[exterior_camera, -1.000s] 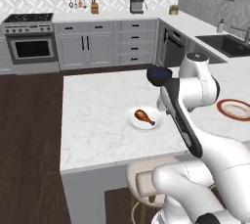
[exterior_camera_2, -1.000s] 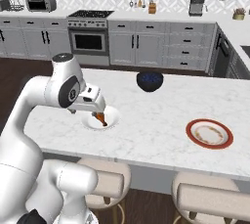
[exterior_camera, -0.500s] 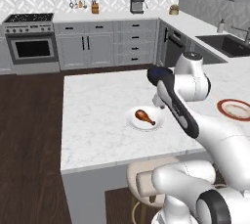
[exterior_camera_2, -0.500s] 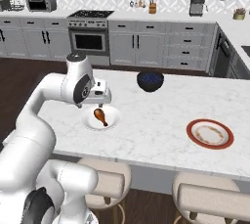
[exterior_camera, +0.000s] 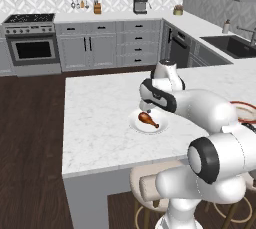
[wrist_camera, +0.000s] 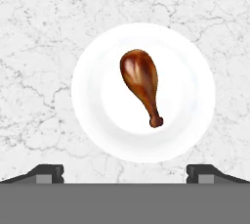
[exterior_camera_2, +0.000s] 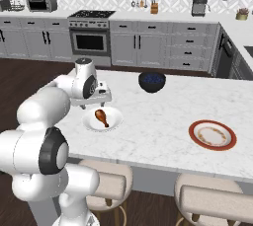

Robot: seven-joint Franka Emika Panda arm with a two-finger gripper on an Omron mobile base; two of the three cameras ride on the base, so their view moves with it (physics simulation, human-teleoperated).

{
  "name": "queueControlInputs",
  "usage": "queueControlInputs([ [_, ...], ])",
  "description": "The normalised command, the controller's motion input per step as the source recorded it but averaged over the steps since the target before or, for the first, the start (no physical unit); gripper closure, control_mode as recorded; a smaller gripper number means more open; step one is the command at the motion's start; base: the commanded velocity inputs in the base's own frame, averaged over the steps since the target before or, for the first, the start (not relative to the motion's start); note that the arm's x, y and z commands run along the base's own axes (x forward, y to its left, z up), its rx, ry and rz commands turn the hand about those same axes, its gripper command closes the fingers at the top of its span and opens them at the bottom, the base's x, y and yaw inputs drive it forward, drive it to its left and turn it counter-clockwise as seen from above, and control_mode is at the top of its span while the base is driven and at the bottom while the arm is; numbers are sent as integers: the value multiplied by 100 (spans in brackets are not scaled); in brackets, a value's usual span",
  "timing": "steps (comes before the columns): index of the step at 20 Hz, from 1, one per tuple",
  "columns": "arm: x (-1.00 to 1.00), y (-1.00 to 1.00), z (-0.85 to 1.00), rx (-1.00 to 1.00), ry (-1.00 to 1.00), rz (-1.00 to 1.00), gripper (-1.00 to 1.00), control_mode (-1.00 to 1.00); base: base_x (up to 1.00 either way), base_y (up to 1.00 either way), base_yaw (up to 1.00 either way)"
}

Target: Pick the chicken drumstick and onion from their plates and place them in the bowl. Then put the bowl in the fridge.

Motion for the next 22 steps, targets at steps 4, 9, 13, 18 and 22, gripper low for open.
queueControlInputs([
  [4, 62, -7, -69, -8, 13, 4, -100, -100, 0, 0, 0],
  [9, 59, -8, -61, -2, 12, 3, -100, -100, 0, 0, 0],
  [13, 24, 0, -65, 0, 3, 4, -100, -100, 0, 0, 0],
  [18, 10, 1, -46, 0, 0, 3, -100, -100, 0, 0, 0],
  [22, -18, 0, -34, 1, 0, 0, -100, -100, 0, 0, 0],
])
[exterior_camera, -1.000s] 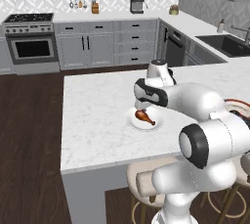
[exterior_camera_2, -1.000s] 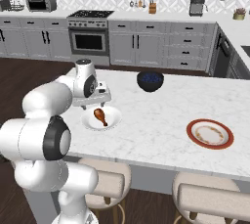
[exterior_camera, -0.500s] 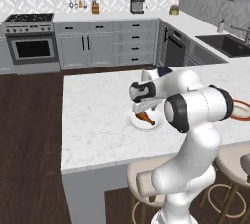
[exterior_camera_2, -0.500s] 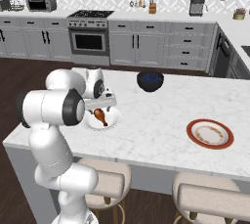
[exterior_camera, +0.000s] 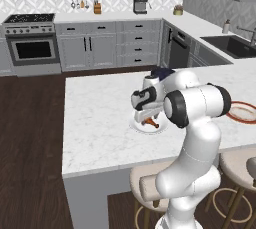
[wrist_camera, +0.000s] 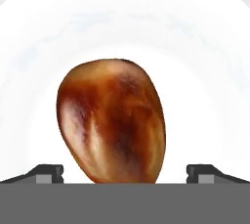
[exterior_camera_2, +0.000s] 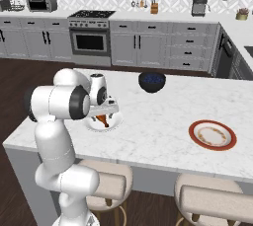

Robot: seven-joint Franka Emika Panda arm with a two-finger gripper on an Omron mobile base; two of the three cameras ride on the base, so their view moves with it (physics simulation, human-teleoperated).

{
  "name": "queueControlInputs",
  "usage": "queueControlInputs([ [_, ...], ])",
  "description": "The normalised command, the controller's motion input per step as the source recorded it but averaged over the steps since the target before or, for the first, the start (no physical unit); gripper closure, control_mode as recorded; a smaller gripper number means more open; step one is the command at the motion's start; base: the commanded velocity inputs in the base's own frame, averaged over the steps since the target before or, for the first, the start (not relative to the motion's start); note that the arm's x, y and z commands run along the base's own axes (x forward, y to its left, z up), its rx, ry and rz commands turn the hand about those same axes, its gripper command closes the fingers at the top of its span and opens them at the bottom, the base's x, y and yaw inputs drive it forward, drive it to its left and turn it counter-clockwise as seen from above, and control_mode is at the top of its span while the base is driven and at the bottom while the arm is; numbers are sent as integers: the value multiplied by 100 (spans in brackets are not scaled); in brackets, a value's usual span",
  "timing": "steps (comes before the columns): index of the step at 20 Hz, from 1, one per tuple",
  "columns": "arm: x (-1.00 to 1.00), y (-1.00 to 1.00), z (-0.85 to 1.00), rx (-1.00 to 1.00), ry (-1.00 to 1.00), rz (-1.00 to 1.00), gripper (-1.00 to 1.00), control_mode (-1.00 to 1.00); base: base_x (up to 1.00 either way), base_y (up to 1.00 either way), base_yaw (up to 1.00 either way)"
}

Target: Pick the chicken drumstick and onion from their plates and place them in the bowl. Then put the bowl in the fridge.

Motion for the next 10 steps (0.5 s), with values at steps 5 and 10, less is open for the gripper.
queueControlInputs([
  [5, -7, 1, -24, 3, -10, 1, -100, -100, 0, 0, 0],
  [10, 12, 0, -13, 4, -13, 4, -100, -100, 0, 0, 0],
])
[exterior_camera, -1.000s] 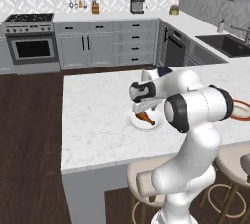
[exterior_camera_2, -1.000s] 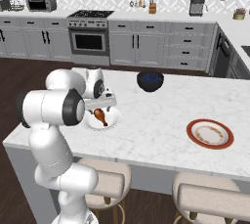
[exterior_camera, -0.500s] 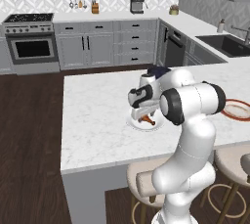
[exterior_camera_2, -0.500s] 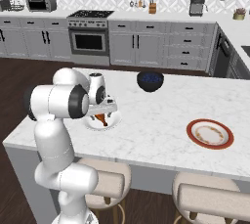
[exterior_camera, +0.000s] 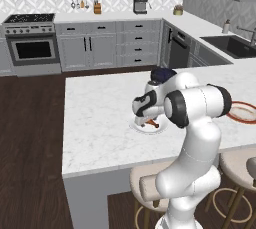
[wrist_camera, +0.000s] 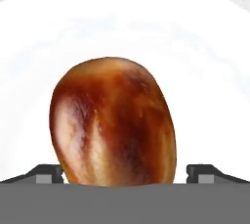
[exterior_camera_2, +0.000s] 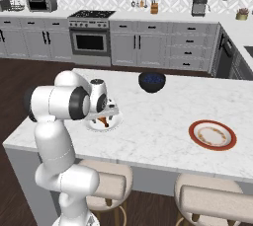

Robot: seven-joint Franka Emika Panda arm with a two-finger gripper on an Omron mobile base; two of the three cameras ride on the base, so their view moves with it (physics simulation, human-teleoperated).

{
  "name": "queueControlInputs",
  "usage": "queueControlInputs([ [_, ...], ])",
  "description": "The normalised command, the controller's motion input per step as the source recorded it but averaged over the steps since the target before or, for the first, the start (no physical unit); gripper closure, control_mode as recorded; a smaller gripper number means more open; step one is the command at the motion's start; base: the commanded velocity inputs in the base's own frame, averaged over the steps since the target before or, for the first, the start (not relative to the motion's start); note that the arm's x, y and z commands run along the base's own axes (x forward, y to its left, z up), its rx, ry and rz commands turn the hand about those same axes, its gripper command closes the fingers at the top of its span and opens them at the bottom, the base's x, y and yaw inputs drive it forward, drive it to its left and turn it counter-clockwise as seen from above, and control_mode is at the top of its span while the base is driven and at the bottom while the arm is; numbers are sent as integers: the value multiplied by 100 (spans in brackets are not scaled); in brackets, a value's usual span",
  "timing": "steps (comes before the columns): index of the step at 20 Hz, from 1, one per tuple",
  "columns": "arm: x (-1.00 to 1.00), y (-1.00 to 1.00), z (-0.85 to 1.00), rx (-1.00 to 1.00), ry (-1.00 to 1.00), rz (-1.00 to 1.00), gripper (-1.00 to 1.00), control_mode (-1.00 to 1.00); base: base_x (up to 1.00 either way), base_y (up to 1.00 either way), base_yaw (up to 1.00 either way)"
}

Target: Pick the chicken drumstick and onion from their plates and place them in the bowl. Then put the bowl in the fridge.

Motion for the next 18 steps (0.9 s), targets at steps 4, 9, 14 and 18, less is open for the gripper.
queueControlInputs([
  [4, 40, 0, -1, 0, -4, 4, -100, -100, 0, 0, 0],
  [9, 24, 0, -1, 0, 0, 2, 100, -100, 0, 0, 0],
  [14, 0, 4, -15, 0, 8, 0, 100, -100, 0, 0, 0],
  [18, -16, 6, 3, 0, 4, -1, 100, -100, 0, 0, 0],
])
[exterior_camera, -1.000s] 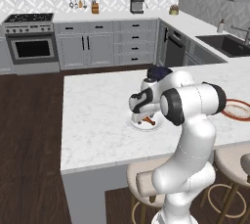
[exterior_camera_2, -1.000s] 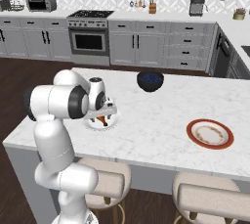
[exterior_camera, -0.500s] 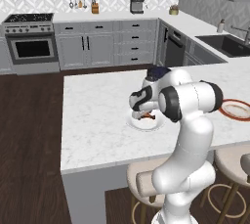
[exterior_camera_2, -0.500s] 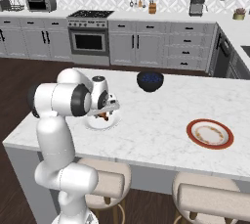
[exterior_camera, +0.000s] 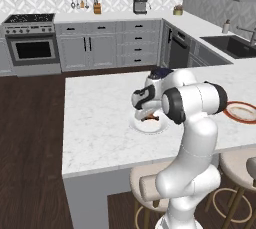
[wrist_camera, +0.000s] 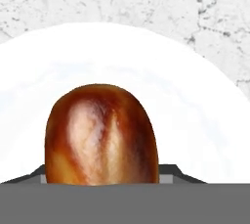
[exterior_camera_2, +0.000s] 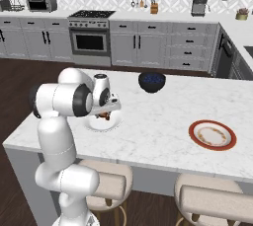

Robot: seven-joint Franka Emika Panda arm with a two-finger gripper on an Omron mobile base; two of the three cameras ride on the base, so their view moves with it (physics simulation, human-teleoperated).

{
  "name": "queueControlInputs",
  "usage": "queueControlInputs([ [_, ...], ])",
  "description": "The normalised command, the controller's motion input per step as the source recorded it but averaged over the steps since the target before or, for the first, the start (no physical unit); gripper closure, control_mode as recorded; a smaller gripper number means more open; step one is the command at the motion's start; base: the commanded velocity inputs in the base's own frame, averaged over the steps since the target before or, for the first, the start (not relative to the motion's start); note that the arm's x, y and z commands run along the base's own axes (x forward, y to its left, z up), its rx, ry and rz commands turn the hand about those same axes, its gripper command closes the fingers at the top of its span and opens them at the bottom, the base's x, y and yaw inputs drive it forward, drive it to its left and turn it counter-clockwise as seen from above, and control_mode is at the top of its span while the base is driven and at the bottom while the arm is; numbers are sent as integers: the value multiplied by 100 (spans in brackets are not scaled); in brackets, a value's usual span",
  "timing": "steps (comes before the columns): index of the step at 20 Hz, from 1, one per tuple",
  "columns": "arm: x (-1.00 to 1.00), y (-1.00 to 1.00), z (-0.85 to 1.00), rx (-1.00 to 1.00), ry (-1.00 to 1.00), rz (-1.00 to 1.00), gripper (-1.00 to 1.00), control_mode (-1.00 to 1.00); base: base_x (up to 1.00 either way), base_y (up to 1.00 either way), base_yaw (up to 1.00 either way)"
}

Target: Pick the chicken drumstick and onion from their plates and place them in the bowl. Then put the bowl in the fridge.

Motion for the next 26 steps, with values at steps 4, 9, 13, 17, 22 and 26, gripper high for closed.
queueControlInputs([
  [4, -55, 0, 64, 0, 4, -10, 100, -100, 0, 0, 0],
  [9, -99, 0, 81, 0, 8, -21, 100, -100, 0, 0, 0],
  [13, -99, 0, 100, 0, 3, -23, 100, -100, 0, 0, 0],
  [17, -100, 0, 100, 0, 2, -22, 100, -100, 0, 0, 0],
  [22, -100, 0, 100, 0, 1, -23, 100, -100, 0, 0, 0],
  [26, -100, 0, 82, -2, 0, -19, 100, -100, 0, 0, 0],
])
